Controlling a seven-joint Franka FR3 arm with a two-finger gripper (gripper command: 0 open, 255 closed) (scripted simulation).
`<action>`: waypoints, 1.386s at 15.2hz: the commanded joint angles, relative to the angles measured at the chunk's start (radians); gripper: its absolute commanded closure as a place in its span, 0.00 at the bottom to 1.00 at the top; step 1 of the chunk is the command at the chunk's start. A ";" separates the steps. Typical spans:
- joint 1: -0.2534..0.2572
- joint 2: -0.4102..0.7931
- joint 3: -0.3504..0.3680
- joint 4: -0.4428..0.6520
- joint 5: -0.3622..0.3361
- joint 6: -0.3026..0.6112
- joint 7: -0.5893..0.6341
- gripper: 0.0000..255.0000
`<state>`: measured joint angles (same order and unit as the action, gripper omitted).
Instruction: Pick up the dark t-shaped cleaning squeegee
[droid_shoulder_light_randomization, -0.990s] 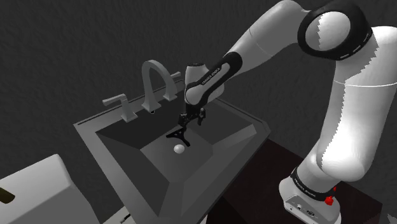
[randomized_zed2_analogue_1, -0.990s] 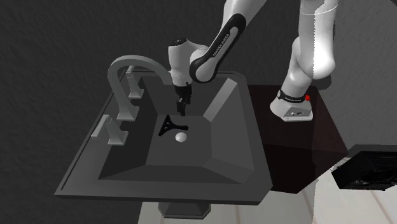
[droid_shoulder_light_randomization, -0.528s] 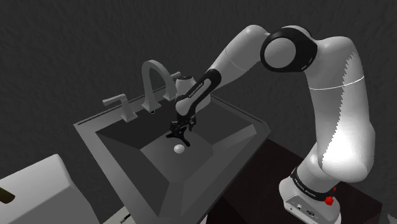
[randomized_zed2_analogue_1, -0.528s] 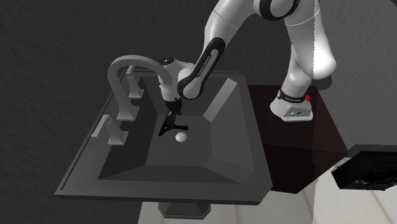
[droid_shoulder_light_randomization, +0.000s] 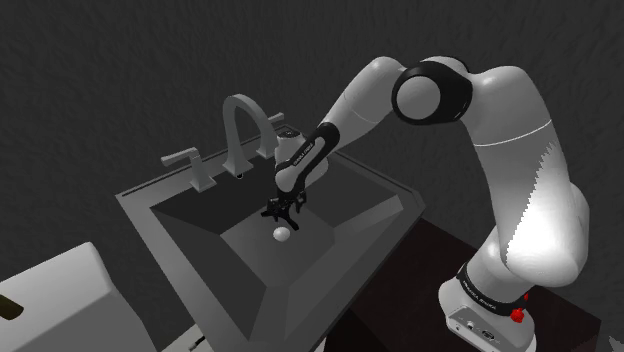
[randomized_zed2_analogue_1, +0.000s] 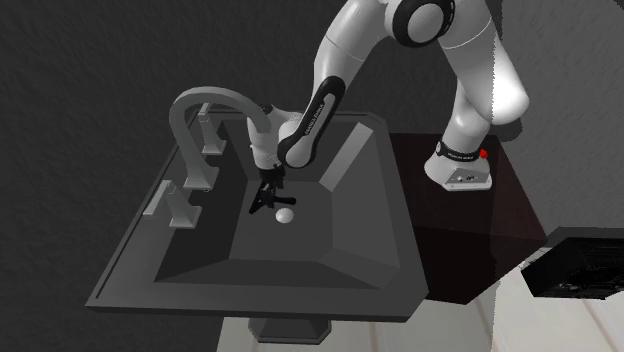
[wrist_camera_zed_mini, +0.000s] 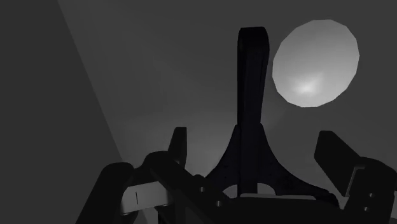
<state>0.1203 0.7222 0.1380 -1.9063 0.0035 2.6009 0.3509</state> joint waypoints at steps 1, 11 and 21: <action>0.004 0.017 -0.001 0.007 -0.001 0.010 0.002 0.00; 0.006 0.022 -0.002 0.013 -0.002 0.009 0.004 1.00; -0.005 -0.090 0.009 -0.027 0.008 -0.062 0.003 1.00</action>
<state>0.1152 0.6425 0.1461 -1.9310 0.0104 2.5467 0.3535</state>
